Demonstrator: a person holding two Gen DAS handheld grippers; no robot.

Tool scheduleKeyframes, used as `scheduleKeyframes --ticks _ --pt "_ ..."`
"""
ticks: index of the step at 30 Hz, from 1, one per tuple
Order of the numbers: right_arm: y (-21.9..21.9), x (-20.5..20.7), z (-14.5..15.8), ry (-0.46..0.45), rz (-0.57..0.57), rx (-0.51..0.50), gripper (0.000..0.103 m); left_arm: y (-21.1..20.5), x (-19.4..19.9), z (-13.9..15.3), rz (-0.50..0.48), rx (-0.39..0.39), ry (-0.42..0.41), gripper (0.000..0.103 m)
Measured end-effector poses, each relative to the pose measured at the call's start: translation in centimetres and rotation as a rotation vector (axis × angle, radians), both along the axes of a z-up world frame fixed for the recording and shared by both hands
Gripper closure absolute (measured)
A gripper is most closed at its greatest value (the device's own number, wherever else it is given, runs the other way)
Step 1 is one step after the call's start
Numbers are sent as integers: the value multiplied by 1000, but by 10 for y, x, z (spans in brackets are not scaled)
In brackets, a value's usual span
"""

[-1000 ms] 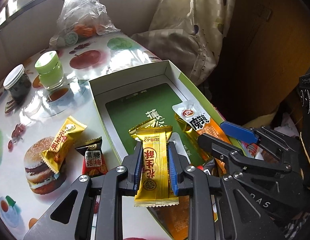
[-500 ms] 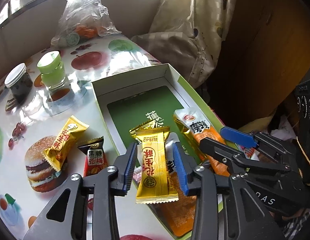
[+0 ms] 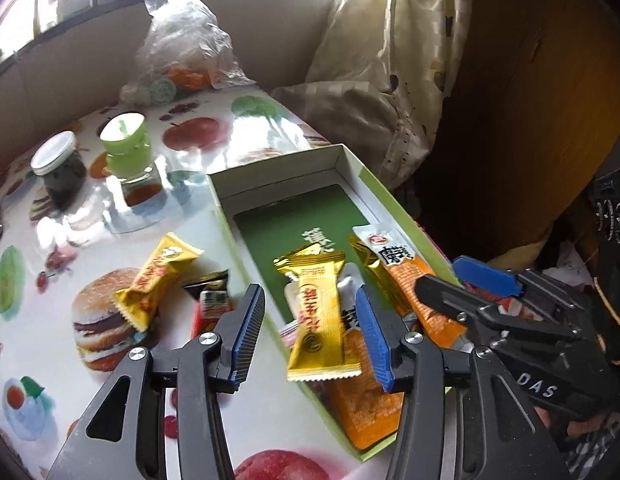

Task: Organize snacks
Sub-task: 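Lower both packets into the green box and open both tools, then withdraw both open tools from the box back to the remaining snacks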

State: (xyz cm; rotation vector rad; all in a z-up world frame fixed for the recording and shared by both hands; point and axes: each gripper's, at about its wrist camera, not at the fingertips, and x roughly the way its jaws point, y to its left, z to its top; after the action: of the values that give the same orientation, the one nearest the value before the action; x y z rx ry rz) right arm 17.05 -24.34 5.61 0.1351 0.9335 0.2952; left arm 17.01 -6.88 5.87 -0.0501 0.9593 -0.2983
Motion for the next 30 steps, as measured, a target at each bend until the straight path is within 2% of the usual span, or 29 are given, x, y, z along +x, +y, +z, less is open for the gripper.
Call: scheduleKeyframes --ticks 5,8,17,30 --pt "6 -10 9 -22 -5 7 49 11 -10 4 25 14 -14 54" --pt "14 -17 15 -49 4 -6 49 16 -18 7 43 53 -42 54" --pt "48 -28 20 -82 58 -49 49 43 -34 16 112 73 -74 54" --pt "88 -29 11 -62 122 -61 49 99 -45 4 244 21 -39 54"
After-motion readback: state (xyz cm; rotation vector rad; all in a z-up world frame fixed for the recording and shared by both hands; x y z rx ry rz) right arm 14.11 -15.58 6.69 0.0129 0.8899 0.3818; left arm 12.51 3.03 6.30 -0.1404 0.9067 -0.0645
